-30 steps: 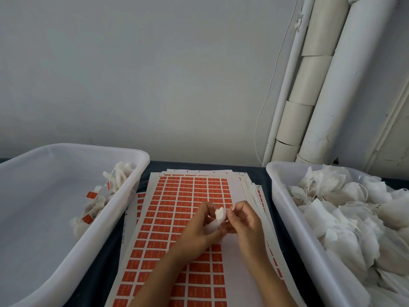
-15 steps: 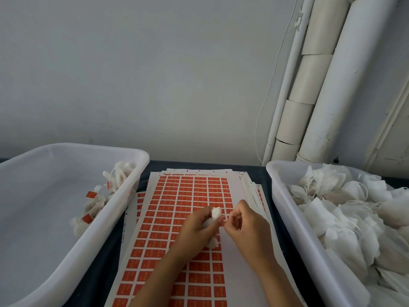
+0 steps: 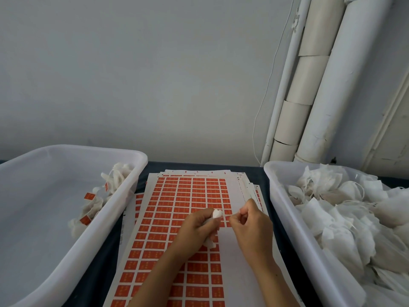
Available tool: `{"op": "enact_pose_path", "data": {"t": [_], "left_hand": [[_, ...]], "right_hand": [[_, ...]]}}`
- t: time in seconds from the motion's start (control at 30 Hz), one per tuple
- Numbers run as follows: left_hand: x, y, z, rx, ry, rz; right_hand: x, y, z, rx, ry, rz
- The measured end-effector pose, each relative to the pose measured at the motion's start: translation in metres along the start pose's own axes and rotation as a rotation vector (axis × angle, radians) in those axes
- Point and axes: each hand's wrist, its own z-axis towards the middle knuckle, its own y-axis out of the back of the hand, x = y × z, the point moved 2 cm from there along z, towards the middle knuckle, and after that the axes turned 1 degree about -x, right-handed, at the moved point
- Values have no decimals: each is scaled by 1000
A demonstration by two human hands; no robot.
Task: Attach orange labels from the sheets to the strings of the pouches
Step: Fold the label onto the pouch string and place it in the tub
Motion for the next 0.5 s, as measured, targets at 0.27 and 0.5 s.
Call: {"op": "enact_pose_path", "data": {"t": [0.27,0.5], "left_hand": [[7,3,-1,-59,75,-36],[7,7,-1,-156,49,-39]], "right_hand": [[-5,0,0,82,-16,186],[-12,-1,3,104,-15,252]]}}
